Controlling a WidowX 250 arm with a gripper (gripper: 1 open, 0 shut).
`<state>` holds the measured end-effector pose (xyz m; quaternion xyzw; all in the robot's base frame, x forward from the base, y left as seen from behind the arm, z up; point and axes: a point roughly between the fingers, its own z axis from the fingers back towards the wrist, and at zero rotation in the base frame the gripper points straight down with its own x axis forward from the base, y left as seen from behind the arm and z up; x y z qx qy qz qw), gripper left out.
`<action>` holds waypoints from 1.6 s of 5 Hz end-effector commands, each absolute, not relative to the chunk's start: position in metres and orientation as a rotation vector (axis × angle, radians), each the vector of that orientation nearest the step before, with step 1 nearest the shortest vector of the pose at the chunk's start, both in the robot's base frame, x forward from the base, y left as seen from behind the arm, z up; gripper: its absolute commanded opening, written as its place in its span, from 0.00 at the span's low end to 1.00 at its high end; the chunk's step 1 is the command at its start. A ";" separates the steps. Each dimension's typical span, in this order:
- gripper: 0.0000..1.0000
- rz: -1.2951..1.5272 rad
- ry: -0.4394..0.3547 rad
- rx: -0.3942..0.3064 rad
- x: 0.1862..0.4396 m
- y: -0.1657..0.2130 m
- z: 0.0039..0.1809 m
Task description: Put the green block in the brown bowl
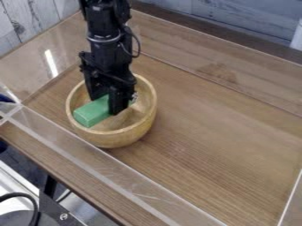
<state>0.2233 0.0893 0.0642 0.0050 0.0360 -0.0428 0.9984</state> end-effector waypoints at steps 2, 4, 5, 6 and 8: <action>0.00 -0.073 0.007 0.032 0.234 0.093 0.084; 0.00 -0.069 0.014 0.029 0.235 0.093 0.082; 0.00 -0.068 0.018 0.027 0.236 0.093 0.082; 0.00 -0.067 0.023 0.026 0.237 0.093 0.081; 0.00 -0.065 0.033 0.024 0.238 0.092 0.079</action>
